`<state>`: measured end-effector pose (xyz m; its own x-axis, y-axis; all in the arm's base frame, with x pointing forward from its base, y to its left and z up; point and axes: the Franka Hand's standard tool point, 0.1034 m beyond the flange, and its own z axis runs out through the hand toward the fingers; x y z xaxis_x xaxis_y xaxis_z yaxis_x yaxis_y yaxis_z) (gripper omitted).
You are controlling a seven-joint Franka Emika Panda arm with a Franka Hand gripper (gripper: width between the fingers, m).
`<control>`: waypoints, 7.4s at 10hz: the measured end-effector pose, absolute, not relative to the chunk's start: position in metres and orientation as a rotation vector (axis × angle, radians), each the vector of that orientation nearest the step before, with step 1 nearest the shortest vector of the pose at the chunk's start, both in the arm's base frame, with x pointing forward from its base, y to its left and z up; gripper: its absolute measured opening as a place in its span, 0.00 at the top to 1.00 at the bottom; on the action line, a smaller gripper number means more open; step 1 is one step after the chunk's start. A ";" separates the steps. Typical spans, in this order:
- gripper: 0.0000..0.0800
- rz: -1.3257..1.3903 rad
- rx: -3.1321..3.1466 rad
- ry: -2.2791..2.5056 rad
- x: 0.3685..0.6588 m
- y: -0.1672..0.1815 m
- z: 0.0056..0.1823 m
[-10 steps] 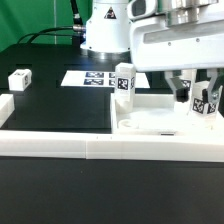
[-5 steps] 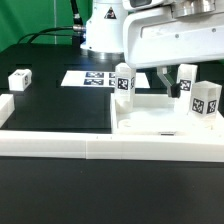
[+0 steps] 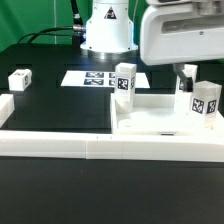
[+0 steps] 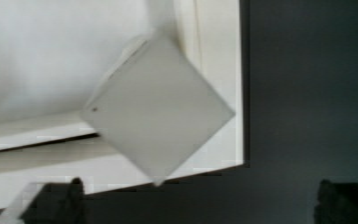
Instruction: Assemble square table
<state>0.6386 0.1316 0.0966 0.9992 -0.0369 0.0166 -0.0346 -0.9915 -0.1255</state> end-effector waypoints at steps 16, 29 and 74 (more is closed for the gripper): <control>0.44 0.133 -2.971 -0.554 0.613 0.118 0.074; 0.63 -0.037 -2.715 1.382 0.617 0.122 0.072; 0.64 0.115 -1.975 2.368 0.626 0.112 0.064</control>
Offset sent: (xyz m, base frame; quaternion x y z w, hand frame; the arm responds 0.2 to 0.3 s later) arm 0.0000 0.0000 0.0000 0.0000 0.0000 0.0000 1.0000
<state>0.6260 0.1116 0.0640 -0.1794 -0.9796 -0.0908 -0.9838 0.1782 0.0214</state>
